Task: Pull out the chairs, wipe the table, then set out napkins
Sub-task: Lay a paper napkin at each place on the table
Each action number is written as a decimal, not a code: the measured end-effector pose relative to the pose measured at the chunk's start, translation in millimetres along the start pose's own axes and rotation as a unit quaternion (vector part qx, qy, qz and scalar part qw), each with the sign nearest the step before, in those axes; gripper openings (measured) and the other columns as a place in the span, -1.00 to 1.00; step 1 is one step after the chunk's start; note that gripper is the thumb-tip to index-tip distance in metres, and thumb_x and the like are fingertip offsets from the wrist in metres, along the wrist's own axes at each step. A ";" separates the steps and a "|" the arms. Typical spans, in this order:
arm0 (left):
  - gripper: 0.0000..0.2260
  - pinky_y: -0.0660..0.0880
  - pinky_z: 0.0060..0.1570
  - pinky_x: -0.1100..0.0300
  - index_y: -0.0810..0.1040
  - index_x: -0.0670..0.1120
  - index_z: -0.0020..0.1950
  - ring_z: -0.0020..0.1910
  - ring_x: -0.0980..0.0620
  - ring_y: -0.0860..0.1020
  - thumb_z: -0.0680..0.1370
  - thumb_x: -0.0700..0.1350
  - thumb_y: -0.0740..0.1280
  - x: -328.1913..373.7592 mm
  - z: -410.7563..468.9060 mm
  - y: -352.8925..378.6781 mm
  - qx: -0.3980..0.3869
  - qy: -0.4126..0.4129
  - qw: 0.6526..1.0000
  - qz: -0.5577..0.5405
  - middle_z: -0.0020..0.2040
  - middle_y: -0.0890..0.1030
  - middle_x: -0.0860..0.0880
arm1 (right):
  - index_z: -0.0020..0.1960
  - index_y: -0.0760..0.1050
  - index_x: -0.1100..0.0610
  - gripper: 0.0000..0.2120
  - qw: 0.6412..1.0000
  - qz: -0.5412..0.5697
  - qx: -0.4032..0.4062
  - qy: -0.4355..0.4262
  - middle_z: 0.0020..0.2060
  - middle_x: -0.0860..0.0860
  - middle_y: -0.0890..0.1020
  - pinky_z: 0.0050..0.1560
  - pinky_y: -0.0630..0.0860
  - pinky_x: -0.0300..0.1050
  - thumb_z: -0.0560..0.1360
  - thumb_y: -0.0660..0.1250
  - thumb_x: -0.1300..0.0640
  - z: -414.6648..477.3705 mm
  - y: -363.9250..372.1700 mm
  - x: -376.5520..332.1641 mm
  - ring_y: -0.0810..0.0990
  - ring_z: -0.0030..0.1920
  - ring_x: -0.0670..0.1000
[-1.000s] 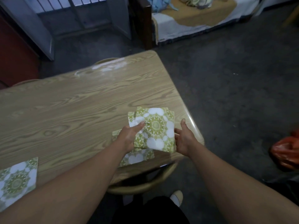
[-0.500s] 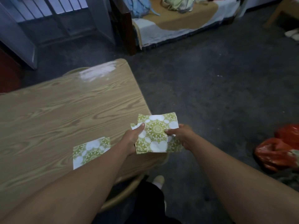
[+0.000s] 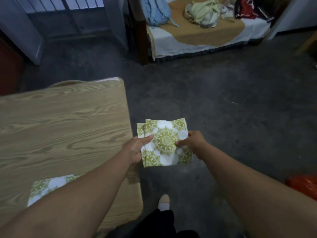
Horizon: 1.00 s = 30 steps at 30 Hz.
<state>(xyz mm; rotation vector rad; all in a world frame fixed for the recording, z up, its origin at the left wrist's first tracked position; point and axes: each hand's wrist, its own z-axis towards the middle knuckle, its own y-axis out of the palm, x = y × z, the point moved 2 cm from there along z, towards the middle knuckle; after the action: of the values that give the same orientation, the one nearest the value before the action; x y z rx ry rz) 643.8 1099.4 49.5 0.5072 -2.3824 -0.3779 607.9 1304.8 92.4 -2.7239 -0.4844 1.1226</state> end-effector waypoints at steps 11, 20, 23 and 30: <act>-0.82 0.60 -0.18 -0.04 0.58 -0.21 0.07 -0.13 -0.15 0.65 0.50 -0.37 0.35 58.2 53.9 42.3 0.132 0.058 0.988 -0.047 -0.04 0.66 -0.19 | 0.15 0.55 0.18 -0.55 0.980 -0.171 -0.036 -0.095 0.03 0.08 0.66 0.11 0.58 0.01 0.30 0.58 0.19 94.0 -25.0 -90.4 0.63 0.05 0.09; -0.73 0.54 -0.06 -0.04 0.49 -0.21 0.29 -0.01 -0.14 0.60 0.60 -0.24 0.26 121.2 102.4 69.4 0.191 0.100 0.967 -0.138 0.20 0.59 -0.22 | -0.13 0.52 0.16 -0.75 0.971 -0.190 -0.115 -0.082 -0.05 0.14 0.67 -0.07 0.63 0.00 0.31 0.55 0.31 193.9 -50.1 -178.4 0.66 -0.06 0.11; -0.72 0.54 -0.04 -0.02 0.47 -0.22 0.31 0.00 -0.12 0.60 0.61 -0.26 0.23 142.8 111.9 68.1 0.200 0.121 0.958 -0.168 0.21 0.58 -0.21 | -0.18 0.53 0.12 -0.76 0.967 -0.195 -0.140 -0.082 -0.08 0.14 0.69 -0.02 0.64 0.10 0.30 0.57 0.26 216.9 -35.0 -205.7 0.68 -0.08 0.13; -0.70 0.56 0.03 -0.07 0.54 -0.20 0.26 0.08 -0.16 0.62 0.53 -0.26 0.36 196.3 140.1 15.6 0.265 0.149 0.926 -0.225 0.16 0.63 -0.20 | -0.03 0.60 0.20 -0.66 0.937 -0.266 -0.191 -0.123 -0.10 0.12 0.69 0.01 0.62 0.05 0.25 0.61 0.21 275.5 39.3 -283.6 0.67 -0.08 0.12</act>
<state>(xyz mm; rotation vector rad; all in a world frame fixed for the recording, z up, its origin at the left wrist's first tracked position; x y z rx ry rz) 408.8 1043.8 60.1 1.2743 -2.0359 0.1604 233.2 1173.7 73.6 -2.4767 -1.5124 1.3115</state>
